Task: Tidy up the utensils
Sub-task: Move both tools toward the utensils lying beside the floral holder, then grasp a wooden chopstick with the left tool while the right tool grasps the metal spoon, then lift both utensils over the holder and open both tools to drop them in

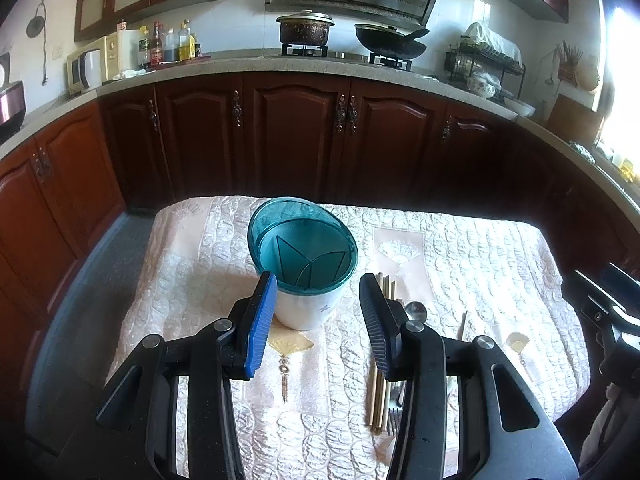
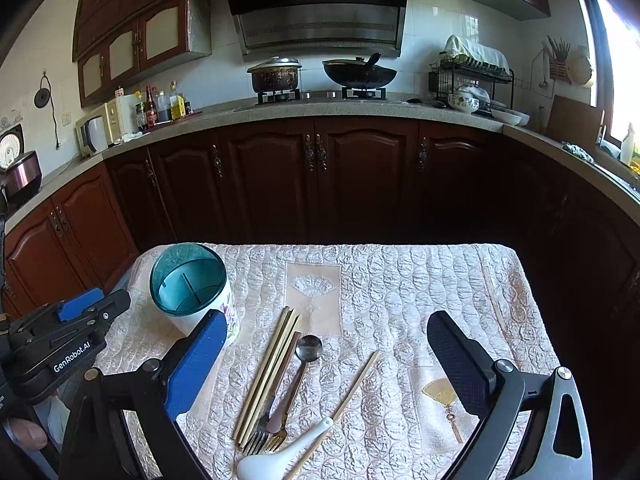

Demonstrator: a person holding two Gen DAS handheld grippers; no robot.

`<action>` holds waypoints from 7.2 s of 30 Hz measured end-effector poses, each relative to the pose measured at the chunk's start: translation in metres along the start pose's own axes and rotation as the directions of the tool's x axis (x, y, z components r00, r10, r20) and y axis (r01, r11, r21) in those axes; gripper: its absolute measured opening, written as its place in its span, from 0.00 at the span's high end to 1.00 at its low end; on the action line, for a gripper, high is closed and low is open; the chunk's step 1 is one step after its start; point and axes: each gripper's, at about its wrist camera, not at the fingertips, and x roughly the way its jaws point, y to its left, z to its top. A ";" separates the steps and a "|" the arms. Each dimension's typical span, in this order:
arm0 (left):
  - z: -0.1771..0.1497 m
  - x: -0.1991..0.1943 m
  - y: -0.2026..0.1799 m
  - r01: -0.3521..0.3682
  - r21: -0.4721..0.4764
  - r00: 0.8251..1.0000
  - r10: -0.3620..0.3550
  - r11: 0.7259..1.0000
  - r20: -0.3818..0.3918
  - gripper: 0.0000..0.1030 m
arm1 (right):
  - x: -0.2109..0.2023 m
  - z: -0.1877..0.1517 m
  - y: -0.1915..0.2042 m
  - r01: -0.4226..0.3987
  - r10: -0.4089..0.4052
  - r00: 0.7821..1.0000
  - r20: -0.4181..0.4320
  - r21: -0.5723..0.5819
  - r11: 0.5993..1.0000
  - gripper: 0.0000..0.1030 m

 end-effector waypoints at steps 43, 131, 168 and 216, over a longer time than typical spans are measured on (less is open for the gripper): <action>0.000 0.004 -0.008 0.024 0.008 0.999 -0.024 1.000 -0.048 0.59 | 0.007 -0.005 0.004 0.001 -0.002 0.999 -0.035 -0.022 1.000 0.02; -0.106 0.105 0.007 0.245 0.063 0.844 -0.181 0.967 -0.505 0.88 | 0.163 -0.066 -0.035 -0.162 0.200 0.909 -0.365 0.132 0.978 0.38; -0.073 0.190 -0.014 0.150 0.059 0.872 -0.104 0.987 -0.478 0.90 | 0.190 -0.066 -0.022 -0.194 0.231 0.886 -0.401 0.132 0.972 0.38; -0.056 0.217 -0.033 0.233 0.170 0.849 -0.115 0.957 -0.516 0.93 | 0.270 -0.060 -0.029 -0.456 0.473 0.762 -0.442 0.152 0.877 0.97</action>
